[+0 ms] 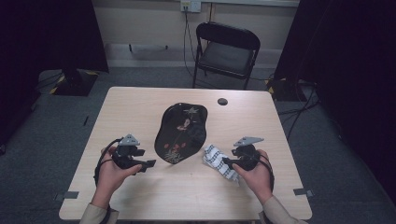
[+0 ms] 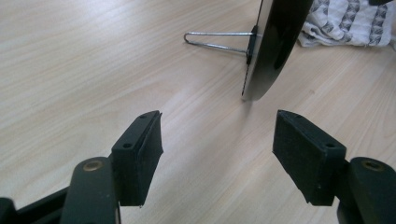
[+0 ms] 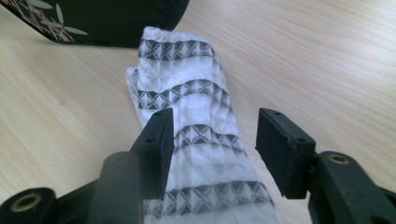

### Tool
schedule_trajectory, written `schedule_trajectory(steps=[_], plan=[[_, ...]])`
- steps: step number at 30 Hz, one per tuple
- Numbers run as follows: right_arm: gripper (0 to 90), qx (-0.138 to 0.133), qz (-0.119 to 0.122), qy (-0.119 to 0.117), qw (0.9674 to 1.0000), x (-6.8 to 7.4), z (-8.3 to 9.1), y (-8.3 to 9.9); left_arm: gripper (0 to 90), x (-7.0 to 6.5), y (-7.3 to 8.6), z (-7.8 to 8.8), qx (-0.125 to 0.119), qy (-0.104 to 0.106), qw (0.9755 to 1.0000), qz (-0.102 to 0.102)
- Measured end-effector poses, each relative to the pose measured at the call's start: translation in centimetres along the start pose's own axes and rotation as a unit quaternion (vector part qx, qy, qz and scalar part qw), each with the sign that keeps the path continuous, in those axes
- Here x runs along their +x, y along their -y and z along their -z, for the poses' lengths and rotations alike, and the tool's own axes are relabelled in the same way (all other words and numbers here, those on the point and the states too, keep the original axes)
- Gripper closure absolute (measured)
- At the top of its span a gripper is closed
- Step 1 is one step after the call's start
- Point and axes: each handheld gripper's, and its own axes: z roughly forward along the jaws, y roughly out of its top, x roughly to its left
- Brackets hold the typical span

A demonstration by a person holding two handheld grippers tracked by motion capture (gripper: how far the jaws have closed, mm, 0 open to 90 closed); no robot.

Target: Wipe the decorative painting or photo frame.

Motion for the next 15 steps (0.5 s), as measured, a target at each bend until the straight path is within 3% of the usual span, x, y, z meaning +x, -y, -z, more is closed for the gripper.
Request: schedule_trajectory(steps=[15], plan=[[41.2,-0.001,-0.015,0.009,0.9998,-2.2,1.2,1.7,30.6,0.4,0.8,-0.2,0.006,0.000,0.9999,0.012]])
